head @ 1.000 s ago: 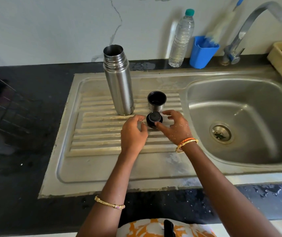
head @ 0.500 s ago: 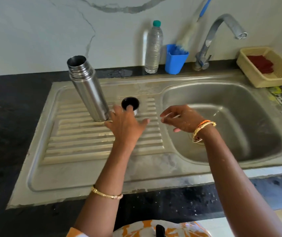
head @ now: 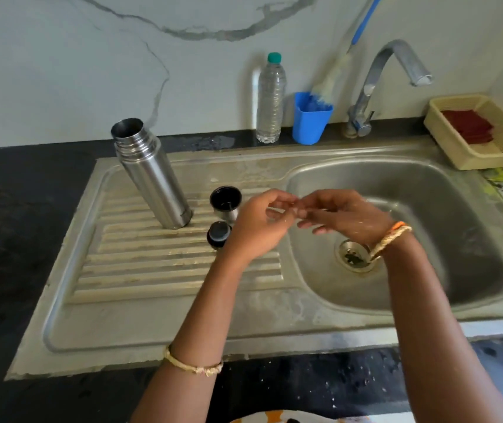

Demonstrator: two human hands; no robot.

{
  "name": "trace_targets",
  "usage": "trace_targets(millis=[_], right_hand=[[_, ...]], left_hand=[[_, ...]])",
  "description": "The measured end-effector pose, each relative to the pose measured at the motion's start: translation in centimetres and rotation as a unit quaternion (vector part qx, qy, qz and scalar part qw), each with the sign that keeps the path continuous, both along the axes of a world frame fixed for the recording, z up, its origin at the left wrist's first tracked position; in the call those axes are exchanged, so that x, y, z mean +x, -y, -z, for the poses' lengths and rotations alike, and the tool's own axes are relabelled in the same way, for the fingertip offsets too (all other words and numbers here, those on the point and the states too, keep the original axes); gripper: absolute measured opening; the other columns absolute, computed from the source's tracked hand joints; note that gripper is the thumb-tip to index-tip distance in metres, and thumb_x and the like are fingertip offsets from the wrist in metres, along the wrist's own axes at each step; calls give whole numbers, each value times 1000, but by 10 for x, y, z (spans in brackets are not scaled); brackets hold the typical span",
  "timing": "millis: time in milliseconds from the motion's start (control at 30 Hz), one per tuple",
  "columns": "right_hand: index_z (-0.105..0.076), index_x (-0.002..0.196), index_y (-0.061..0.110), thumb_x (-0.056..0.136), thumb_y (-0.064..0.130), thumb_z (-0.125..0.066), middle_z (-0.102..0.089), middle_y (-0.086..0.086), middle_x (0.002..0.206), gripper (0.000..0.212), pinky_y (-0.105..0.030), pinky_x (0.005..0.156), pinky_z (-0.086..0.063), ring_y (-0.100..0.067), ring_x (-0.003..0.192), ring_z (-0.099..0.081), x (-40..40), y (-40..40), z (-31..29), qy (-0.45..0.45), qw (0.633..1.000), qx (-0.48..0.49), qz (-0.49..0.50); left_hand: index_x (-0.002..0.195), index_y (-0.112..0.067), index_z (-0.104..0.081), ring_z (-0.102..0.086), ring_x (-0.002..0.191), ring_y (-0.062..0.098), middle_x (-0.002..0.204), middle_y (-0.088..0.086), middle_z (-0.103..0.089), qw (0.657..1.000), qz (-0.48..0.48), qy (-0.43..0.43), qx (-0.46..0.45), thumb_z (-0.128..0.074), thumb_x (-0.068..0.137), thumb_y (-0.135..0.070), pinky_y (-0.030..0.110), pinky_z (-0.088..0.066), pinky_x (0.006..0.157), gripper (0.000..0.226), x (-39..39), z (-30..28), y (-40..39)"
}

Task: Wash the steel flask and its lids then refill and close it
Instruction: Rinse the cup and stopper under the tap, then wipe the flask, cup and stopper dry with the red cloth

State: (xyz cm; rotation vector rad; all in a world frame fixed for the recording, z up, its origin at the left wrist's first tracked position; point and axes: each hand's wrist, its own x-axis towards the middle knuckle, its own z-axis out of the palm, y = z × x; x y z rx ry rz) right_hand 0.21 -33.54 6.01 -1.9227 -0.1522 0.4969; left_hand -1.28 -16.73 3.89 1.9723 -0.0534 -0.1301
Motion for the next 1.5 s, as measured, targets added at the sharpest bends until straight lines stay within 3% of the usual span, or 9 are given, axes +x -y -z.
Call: trace_targets(millis=[67,133,200,467,667,967,1167,1300,1500], right_hand=[[-66,96,9,93,13,-55,-72,-7,84,12,-32,74,-52,-18,82,-71,1,23,15,-58,993,38,100],[-67,98,16,89,18,-59,-69,-9,97,12,-37,85,-44,-27,104,-63,5,48,48,-6,948,-214,236],[-68,93,21,82,17,-61,-67,-11,108,13,-35,89,-40,-33,113,-55,2,72,70,12,896,-308,318],[-65,78,8,85,16,-56,-59,-14,75,14,-28,69,-39,-33,79,-56,28,181,64,58,883,-252,392],[-70,87,8,84,14,-60,-67,-11,88,12,-23,73,-39,-25,84,-59,85,276,16,152,872,-260,386],[-65,109,7,73,6,-72,-63,-13,116,37,-31,90,-45,-31,107,-59,225,356,18,109,912,-351,183],[-56,129,12,68,17,-81,-58,-12,127,66,-32,93,-43,-31,115,-55,263,366,64,84,904,-410,90],[-54,123,12,69,22,-80,-57,-14,121,61,-36,91,-44,-34,111,-54,274,370,76,153,877,-444,101],[-64,114,14,77,35,-72,-61,-11,111,43,-36,83,-47,-31,101,-59,290,363,81,180,839,-490,150]], left_hand=[[103,-7,-66,-69,76,4,90,4,-69,993,5,-116,-1,-58,93,-12,18,-53,67,14,15,2,18],[109,-13,-64,-66,101,24,106,8,-68,968,-27,-88,234,-54,90,-18,33,-52,86,22,27,11,42],[119,-16,-59,-57,113,29,119,9,-62,954,-40,-51,294,-52,91,-24,36,-45,94,30,33,13,73],[133,-9,-48,-52,123,31,134,13,-55,970,62,-90,219,-58,92,-29,34,-42,98,46,100,27,203],[95,-17,-57,-65,82,23,102,11,-70,986,73,-146,10,-56,91,-21,30,-50,70,6,154,22,295],[147,-7,-27,-54,67,16,106,11,-55,973,30,-208,-92,-55,97,-21,25,-46,56,59,219,12,374],[130,-7,-45,-57,60,16,105,16,-65,955,-12,-228,-190,-64,91,-10,23,-49,45,43,243,44,392],[126,-12,-45,-63,68,19,104,14,-64,944,1,-246,-222,-65,89,-5,31,-56,63,43,252,52,392],[119,-12,-46,-64,61,17,85,8,-67,936,20,-264,-234,-71,85,-9,21,-56,48,43,257,57,384]])
